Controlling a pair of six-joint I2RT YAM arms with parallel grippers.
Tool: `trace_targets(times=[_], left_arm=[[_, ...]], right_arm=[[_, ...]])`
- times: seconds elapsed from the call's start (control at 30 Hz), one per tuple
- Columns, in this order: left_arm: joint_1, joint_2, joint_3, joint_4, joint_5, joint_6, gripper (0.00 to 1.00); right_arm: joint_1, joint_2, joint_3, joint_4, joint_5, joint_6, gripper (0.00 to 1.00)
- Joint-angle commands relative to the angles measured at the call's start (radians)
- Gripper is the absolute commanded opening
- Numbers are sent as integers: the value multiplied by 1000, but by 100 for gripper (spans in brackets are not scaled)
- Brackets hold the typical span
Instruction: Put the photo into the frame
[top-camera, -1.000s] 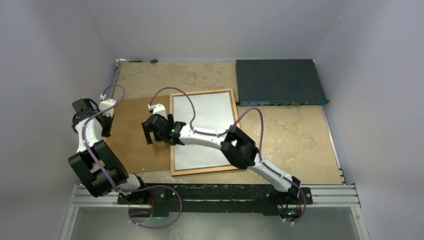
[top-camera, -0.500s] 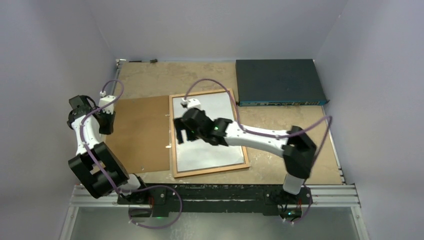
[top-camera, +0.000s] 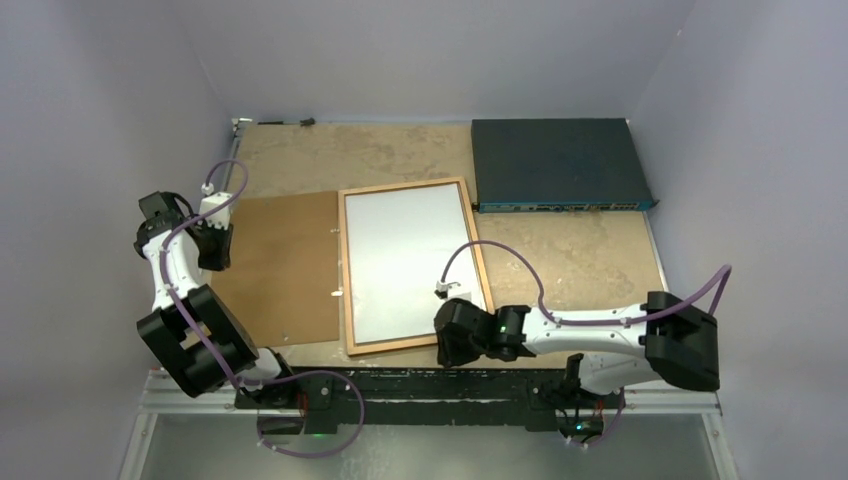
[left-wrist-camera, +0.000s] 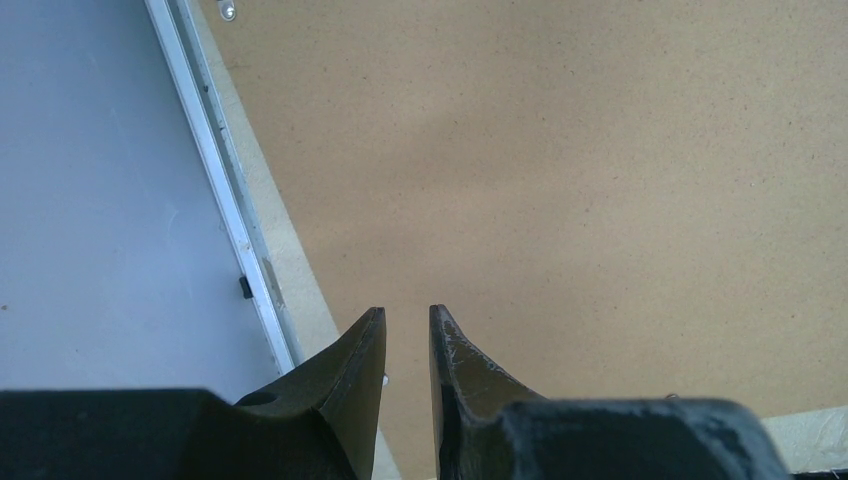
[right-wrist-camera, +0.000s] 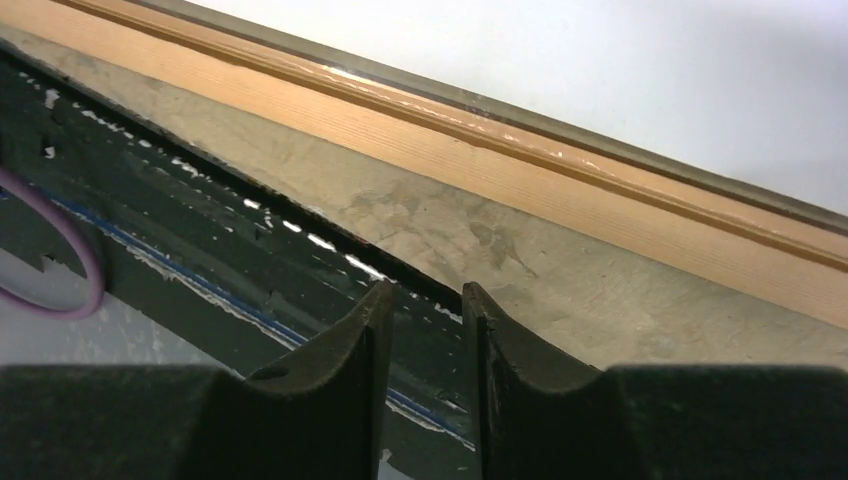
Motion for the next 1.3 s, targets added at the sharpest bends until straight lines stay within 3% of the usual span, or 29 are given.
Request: trace_targets(times=[0.0, 0.47, 1.0, 1.13, 1.27], left_arm=[[6, -23, 28, 1, 15, 12, 21], [9, -2, 37, 19, -47, 20, 20], [29, 49, 2, 39, -83, 67, 20], [64, 76, -3, 64, -99, 84, 20], [104, 101, -12, 143, -145, 100, 19]], right_arm=[[-3, 14, -19, 40, -13, 85, 34], [-164, 127, 22, 94, 157, 39, 34], [-411, 346, 274, 165, 228, -137, 36], [-414, 380, 349, 164, 214, -158, 41], [-317, 348, 367, 196, 153, -141, 52]])
